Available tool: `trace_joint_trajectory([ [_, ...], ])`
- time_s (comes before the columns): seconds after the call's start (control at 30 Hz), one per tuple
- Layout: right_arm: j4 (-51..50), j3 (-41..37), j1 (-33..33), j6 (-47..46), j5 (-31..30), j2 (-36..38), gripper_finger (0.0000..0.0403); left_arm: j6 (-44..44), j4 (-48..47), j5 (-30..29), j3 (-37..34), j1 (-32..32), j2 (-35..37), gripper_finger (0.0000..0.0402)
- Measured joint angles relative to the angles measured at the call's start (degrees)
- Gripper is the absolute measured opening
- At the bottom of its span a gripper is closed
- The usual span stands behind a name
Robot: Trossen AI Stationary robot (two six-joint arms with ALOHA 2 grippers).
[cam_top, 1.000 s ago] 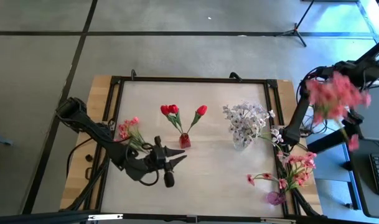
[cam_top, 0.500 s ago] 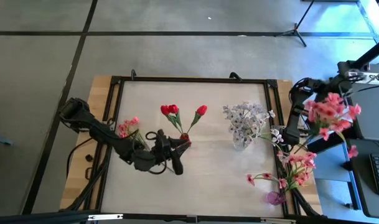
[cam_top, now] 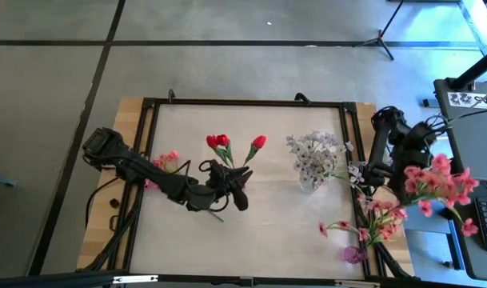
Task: Sort flowers into vase by color
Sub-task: Put the bottom pink flowers into the pink vase
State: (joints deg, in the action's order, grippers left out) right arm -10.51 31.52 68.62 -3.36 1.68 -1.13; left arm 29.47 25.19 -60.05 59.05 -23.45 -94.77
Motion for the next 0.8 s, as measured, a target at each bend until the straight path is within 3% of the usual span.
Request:
trace_joint_trajectory([
  [0.27,16.56,-11.01,0.00,0.66,0.32,0.22,0.0001,0.10,1.17,1.13,0.00,0.58,-0.65,0.0082],
  [0.6,33.46,-23.43,-0.02,2.25,-4.10,0.13,0.0001,-0.06,1.07,4.20,0.00,0.58,-0.65,0.0082],
  [0.8,34.87,-25.87,0.00,0.21,-3.45,0.13,0.0001,-1.32,1.05,5.91,0.00,0.58,-0.65,0.0082],
])
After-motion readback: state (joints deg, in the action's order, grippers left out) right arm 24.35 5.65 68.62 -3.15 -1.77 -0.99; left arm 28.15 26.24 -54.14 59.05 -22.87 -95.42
